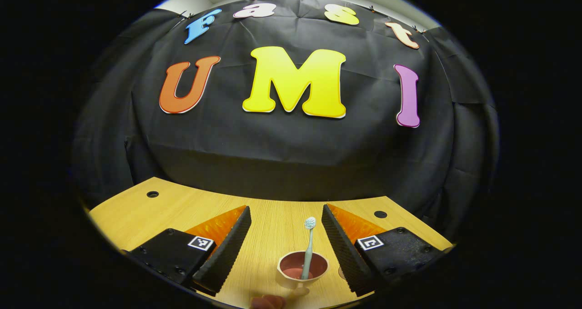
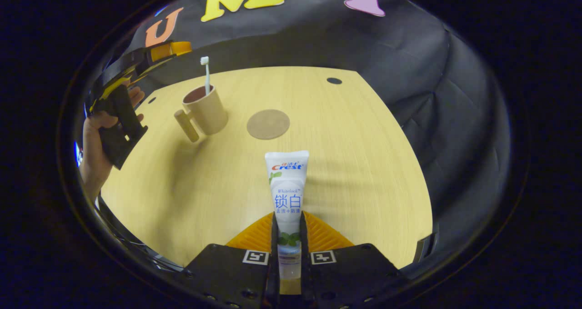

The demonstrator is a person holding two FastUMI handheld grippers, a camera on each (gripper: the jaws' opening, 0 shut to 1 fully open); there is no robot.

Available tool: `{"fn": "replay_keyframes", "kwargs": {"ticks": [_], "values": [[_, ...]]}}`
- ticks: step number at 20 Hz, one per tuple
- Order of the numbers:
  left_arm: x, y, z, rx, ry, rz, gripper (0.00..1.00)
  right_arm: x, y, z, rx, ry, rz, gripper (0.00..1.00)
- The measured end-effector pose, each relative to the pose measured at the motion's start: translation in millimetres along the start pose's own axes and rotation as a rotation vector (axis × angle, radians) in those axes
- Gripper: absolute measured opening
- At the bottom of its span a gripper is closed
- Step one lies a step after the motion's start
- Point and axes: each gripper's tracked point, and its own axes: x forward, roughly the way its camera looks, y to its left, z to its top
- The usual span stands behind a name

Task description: Put the toothbrush and toothpaste on the desktop into the cup, then pick up the cup and place it on the coaster on the desktop.

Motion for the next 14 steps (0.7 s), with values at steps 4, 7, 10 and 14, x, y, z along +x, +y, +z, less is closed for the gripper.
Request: {"fn": "replay_keyframes", "kwargs": {"ticks": [4,7,10,14], "values": [[-24.2,15.0,22.0,0.000,-0.033,0.011,0.98,-3.4,34.2,50.5,-0.043,-0.130,0.071,0.19],[-41.3,28.3,33.5,0.005,-0.042,0.029,0.98,-7.0,69.0,101.4,-0.068,-0.260,0.143,0.18],[-57.3,46.9,35.9,-0.011,-0.031,0.067,0.98,-4.8,105.4,161.4,-0.106,-0.437,0.211,0.19],[-70.3,70.2,36.9,-0.009,-0.011,0.118,0.98,4.6,162.8,228.1,-0.147,-0.613,0.310,0.19]]}}
